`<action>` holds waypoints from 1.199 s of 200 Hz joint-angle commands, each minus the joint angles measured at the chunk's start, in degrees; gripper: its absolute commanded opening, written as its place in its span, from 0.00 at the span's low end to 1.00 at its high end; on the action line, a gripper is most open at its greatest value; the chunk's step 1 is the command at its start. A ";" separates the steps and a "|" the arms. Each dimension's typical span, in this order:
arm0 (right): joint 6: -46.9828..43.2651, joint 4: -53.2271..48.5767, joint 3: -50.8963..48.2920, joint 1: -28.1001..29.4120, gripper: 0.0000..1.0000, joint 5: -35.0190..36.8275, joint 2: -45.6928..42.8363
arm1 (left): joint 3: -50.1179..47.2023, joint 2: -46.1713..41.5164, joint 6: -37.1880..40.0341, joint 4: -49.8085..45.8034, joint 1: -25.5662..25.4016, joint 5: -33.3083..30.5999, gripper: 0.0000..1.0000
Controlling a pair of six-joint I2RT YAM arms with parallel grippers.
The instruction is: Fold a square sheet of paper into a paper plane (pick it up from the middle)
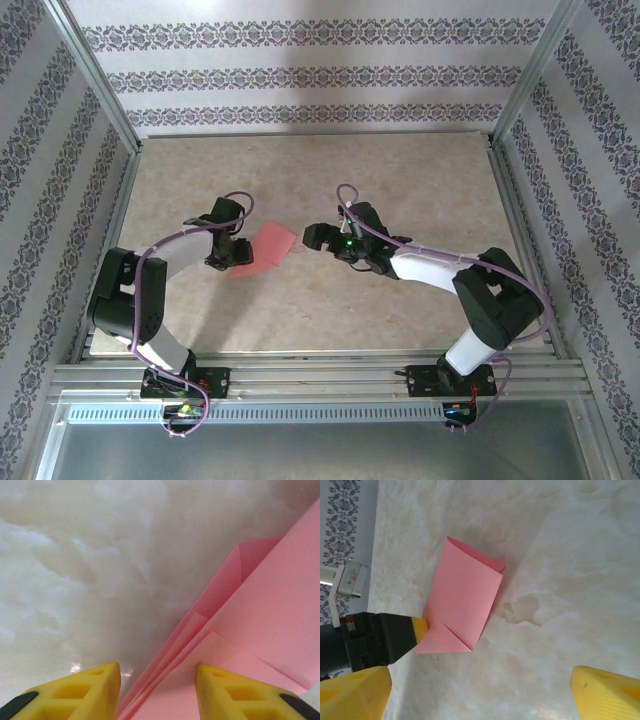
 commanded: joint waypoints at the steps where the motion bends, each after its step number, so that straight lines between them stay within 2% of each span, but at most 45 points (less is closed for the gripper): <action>1: 3.22 0.61 2.54 1.46 0.91 -2.30 2.94 | 0.28 0.69 -1.70 1.64 1.47 1.42 0.39; 36: 6.43 -2.60 6.15 3.10 0.88 -2.74 6.52 | 0.59 2.91 -2.49 1.18 2.57 4.41 0.30; 103: 7.03 -5.06 7.16 3.41 0.87 -2.03 7.45 | 1.50 5.46 -2.05 1.36 1.66 12.83 0.27; 186: 11.65 -0.47 -1.14 0.19 0.79 1.84 1.88 | 8.80 9.43 -6.96 -2.65 -11.72 6.27 0.23; 215: 12.23 -0.13 -2.63 -0.19 0.73 2.03 1.21 | 11.03 10.03 -8.91 -3.22 -14.63 6.13 0.21; 240: 10.39 -0.30 -1.20 -1.22 0.59 -1.23 2.85 | 11.00 9.25 -9.68 -3.96 -15.04 3.97 0.19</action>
